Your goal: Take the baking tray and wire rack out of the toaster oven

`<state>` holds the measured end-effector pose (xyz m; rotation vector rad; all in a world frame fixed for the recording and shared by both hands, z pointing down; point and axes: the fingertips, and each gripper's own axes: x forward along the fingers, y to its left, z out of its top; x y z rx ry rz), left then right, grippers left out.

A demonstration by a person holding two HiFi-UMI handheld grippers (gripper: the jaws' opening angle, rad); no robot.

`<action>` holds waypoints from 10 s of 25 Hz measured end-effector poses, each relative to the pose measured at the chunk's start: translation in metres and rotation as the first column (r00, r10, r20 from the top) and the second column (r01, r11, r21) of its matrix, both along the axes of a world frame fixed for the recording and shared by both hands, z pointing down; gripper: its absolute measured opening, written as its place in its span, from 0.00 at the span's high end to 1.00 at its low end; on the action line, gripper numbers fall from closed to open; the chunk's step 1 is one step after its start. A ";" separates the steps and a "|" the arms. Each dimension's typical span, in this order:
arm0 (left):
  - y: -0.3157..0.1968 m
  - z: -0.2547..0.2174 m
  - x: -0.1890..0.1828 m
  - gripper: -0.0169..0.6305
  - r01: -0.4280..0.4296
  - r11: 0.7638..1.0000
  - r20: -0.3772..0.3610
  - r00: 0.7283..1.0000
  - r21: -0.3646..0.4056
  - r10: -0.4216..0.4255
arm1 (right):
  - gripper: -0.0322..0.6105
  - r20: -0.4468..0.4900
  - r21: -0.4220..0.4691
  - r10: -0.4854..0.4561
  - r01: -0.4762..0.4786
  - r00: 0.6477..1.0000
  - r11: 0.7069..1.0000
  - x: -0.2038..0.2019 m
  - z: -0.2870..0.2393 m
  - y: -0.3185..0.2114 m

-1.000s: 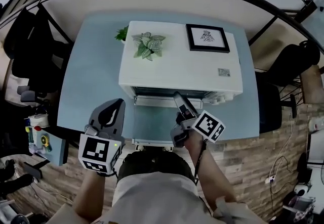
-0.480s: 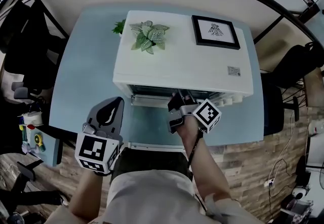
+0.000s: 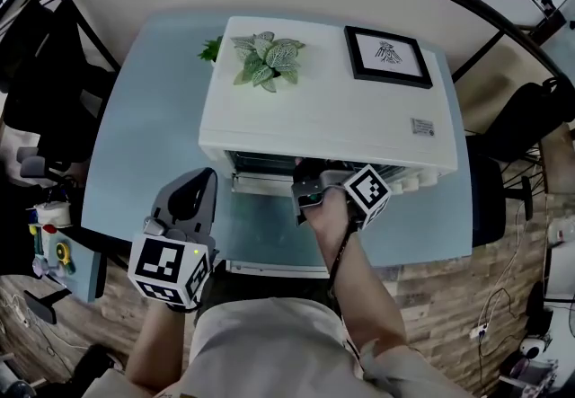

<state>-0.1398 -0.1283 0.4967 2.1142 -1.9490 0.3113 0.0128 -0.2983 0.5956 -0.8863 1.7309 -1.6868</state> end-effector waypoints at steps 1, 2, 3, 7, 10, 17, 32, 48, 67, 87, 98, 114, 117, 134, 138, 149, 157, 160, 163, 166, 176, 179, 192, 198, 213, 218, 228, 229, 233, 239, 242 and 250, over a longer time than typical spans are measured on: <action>-0.001 0.001 0.001 0.97 -0.005 1.000 0.006 1.000 0.002 0.005 | 0.84 0.009 -0.004 0.006 -0.006 1.000 1.000 0.000 0.000 -0.001; -0.001 0.001 0.001 0.97 -0.009 1.000 0.011 1.000 0.003 0.009 | 0.84 0.010 -0.010 0.011 -0.011 1.000 1.000 0.001 0.001 -0.001; -0.001 0.001 0.001 0.97 -0.009 1.000 0.014 1.000 0.003 0.009 | 0.85 0.006 -0.019 0.015 -0.014 1.000 1.000 0.002 0.001 -0.001; 0.004 -0.002 -0.002 0.97 -0.008 1.000 -0.002 1.000 -0.008 0.008 | 0.86 0.001 -0.047 0.012 -0.012 1.000 0.999 0.003 0.003 0.010; 0.009 -0.009 -0.002 0.97 -0.016 1.000 -0.003 1.000 -0.024 0.016 | 0.87 -0.015 -0.074 0.006 -0.007 1.000 0.997 0.008 0.004 0.025; 0.022 -0.023 0.001 0.97 -0.041 0.997 0.000 0.999 -0.063 0.041 | 0.89 -0.062 -0.136 -0.028 0.020 0.998 0.991 0.021 0.004 0.071; 0.045 -0.064 0.014 0.97 -0.111 0.990 0.002 0.994 -0.084 0.112 | 0.91 -0.123 -0.275 -0.097 0.060 0.988 0.960 0.058 -0.019 0.178; 0.024 -0.092 0.066 0.97 -0.274 0.959 0.007 0.961 -0.068 0.275 | 0.92 -0.226 -0.274 -0.096 0.031 0.969 0.961 0.119 -0.058 0.237; -0.015 -0.088 0.241 0.97 -0.632 0.773 -0.014 0.775 -0.063 0.632 | 0.92 -0.255 -0.254 0.297 -0.361 0.920 0.898 0.293 -0.074 0.270; -0.035 -0.086 0.270 0.97 -0.629 0.772 0.015 0.774 -0.090 0.632 | 0.92 -0.287 -0.293 0.425 -0.500 0.859 0.815 0.414 0.009 0.199; -0.036 -0.074 0.272 0.97 -0.609 0.781 0.033 0.786 -0.137 0.618 | 0.92 -0.323 -0.357 0.351 -0.456 0.879 0.815 0.420 0.069 0.157; -0.044 -0.060 0.258 0.97 -0.560 0.808 0.031 0.818 -0.182 0.574 | 0.61 -0.509 -0.505 0.204 -0.482 0.836 0.715 0.429 0.112 0.105; -0.046 -0.058 0.256 0.97 -0.558 0.809 0.029 0.820 -0.184 0.572 | 0.51 -0.570 -0.508 0.124 -0.467 0.812 0.723 0.425 0.109 0.096; -0.033 -0.041 0.244 0.97 -0.551 0.807 0.008 0.825 -0.213 0.565 | 0.27 -0.747 -0.572 -0.203 -0.457 0.632 0.681 0.429 0.121 0.071; -0.027 -0.038 0.235 0.97 -0.539 0.814 0.004 0.833 -0.216 0.553 | 0.24 -0.762 -0.572 -0.214 -0.480 0.612 0.665 0.428 0.124 0.069; -0.010 -0.030 0.200 0.97 -0.473 0.849 -0.010 0.875 -0.234 0.484 | 0.18 -0.801 -0.550 -0.243 -0.512 0.547 0.660 0.426 0.129 0.075; 0.001 -0.043 0.176 0.97 -0.441 0.871 -0.004 0.893 -0.217 0.451 | 0.15 -0.804 -0.556 -0.283 -0.491 0.523 0.671 0.412 0.129 0.091; 0.003 -0.043 0.165 0.97 -0.427 0.878 -0.004 0.900 -0.218 0.436 | 0.14 -0.811 -0.535 -0.280 -0.459 0.514 0.709 0.400 0.117 0.093; 0.003 -0.047 0.153 0.97 -0.407 0.889 0.014 0.908 -0.209 0.419 | 0.15 -0.835 -0.470 -0.268 -0.371 0.481 0.801 0.381 0.087 0.089; 0.005 -0.053 0.142 0.97 -0.393 0.898 0.027 0.914 -0.197 0.406 | 0.15 -0.835 -0.403 -0.230 -0.270 0.499 0.874 0.354 0.051 0.086; 0.006 -0.090 0.109 0.97 -0.347 0.931 0.091 0.929 -0.116 0.358 | 0.36 -0.805 -0.100 -0.109 0.048 0.583 0.994 0.243 -0.097 0.095; 0.007 -0.112 0.100 0.97 -0.334 0.941 0.077 0.938 -0.059 0.338 | 0.38 -0.786 0.015 -0.076 0.143 0.613 0.990 0.208 -0.140 0.102; 0.022 -0.206 0.064 0.97 -0.253 0.957 0.147 0.961 0.140 0.233 | 0.65 -0.795 0.429 0.107 0.429 0.597 0.795 0.105 -0.305 0.137; 0.029 -0.214 0.054 0.97 -0.221 0.962 0.160 0.968 0.163 0.195 | 0.95 -0.796 0.532 0.244 0.449 0.554 0.718 0.103 -0.340 0.143; 0.028 -0.225 0.054 0.29 -0.163 0.960 0.056 0.986 0.228 0.154 | 0.95 -0.815 0.522 0.222 0.509 0.536 0.684 0.102 -0.335 0.148; 0.027 -0.203 0.065 0.28 -0.163 0.970 -0.075 0.981 0.178 0.179 | 0.95 -0.818 0.513 0.211 0.514 0.535 0.687 0.107 -0.332 0.149; 0.018 -0.098 0.103 0.29 -0.163 0.983 -0.570 0.801 0.081 0.180 | 0.95 -0.843 0.443 0.126 0.543 0.522 0.713 0.114 -0.296 0.147; 0.016 -0.088 0.104 0.29 -0.149 0.986 -0.593 0.788 0.077 0.166 | 0.95 -0.846 0.436 0.120 0.544 0.519 0.717 0.114 -0.292 0.147; 0.002 -0.045 0.111 0.29 -0.103 0.994 -0.641 0.760 0.040 0.105 | 0.95 -0.847 0.426 0.107 0.545 0.521 0.723 0.116 -0.278 0.141; -0.023 0.016 0.124 0.29 -0.066 0.998 -0.679 0.732 -0.009 0.042 | 0.95 -0.853 0.447 0.132 0.574 0.505 0.686 0.112 -0.262 0.136; -0.038 0.046 0.127 0.29 -0.032 0.999 -0.726 0.687 -0.036 -0.004 | 0.95 -0.855 0.464 0.151 0.600 0.497 0.652 0.107 -0.251 0.134; -0.074 0.113 0.123 0.30 0.098 0.990 -0.890 0.434 -0.104 -0.136 | 0.95 -0.845 0.487 0.173 0.594 0.507 0.640 0.108 -0.210 0.122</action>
